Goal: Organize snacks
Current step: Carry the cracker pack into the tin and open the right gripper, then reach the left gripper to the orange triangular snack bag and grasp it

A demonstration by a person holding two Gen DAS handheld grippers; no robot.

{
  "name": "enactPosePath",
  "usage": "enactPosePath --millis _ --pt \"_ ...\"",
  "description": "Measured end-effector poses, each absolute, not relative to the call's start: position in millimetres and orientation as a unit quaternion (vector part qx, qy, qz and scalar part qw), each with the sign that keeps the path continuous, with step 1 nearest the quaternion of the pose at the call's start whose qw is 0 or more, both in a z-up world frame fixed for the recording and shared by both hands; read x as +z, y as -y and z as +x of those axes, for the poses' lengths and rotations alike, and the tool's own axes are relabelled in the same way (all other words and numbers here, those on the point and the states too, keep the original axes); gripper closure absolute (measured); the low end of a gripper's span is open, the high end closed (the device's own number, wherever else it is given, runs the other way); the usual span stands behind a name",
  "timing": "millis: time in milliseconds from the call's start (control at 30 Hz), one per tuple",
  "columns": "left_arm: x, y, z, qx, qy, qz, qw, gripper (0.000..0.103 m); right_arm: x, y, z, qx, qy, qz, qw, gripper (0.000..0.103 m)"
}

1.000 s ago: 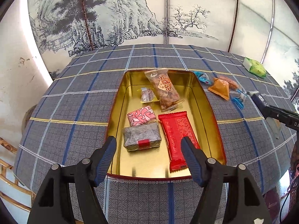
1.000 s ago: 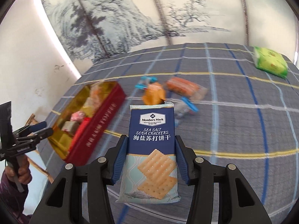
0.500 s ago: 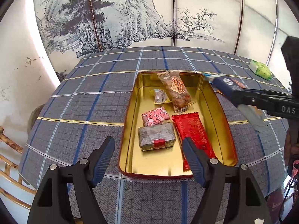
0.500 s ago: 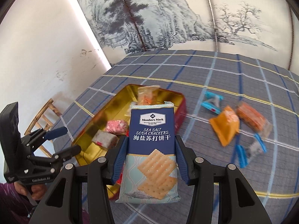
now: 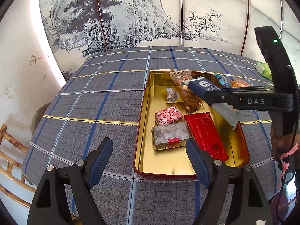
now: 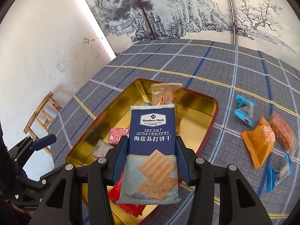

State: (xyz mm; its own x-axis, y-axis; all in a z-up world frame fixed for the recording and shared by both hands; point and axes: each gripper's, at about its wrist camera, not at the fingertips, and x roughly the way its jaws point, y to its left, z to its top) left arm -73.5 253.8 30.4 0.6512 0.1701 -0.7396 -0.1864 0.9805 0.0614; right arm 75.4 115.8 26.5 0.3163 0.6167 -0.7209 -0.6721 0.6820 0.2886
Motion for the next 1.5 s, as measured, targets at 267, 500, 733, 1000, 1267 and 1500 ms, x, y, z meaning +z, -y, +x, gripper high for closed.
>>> enactPosePath --millis 267,500,733,1000,1267,1500 --pt "29.5 -255.5 -73.1 0.099 -0.407 -0.010 0.908 0.025 21.4 -122.1 83.3 0.396 -0.437 -0.031 0.807 0.053" --pt "28.6 -255.2 -72.7 0.099 -0.407 -0.009 0.908 0.024 21.3 -126.6 84.0 0.397 -0.439 -0.032 0.806 0.053" --pt "28.0 -255.8 -73.1 0.099 -0.408 -0.009 0.908 0.024 20.3 -129.3 84.3 0.405 -0.444 -0.018 0.799 0.052" --pt "26.2 -256.8 -75.2 0.100 -0.412 -0.006 0.906 0.023 28.1 -103.0 73.5 0.412 -0.415 0.007 0.811 0.052" --pt "31.8 -238.2 -74.5 0.078 -0.407 0.016 0.910 0.023 14.7 33.0 56.1 0.311 -0.402 0.056 0.860 0.047" --pt "48.9 -197.1 -61.4 0.014 -0.406 0.030 0.913 0.023 -1.9 134.0 54.1 0.160 -0.404 -0.019 0.900 0.044"
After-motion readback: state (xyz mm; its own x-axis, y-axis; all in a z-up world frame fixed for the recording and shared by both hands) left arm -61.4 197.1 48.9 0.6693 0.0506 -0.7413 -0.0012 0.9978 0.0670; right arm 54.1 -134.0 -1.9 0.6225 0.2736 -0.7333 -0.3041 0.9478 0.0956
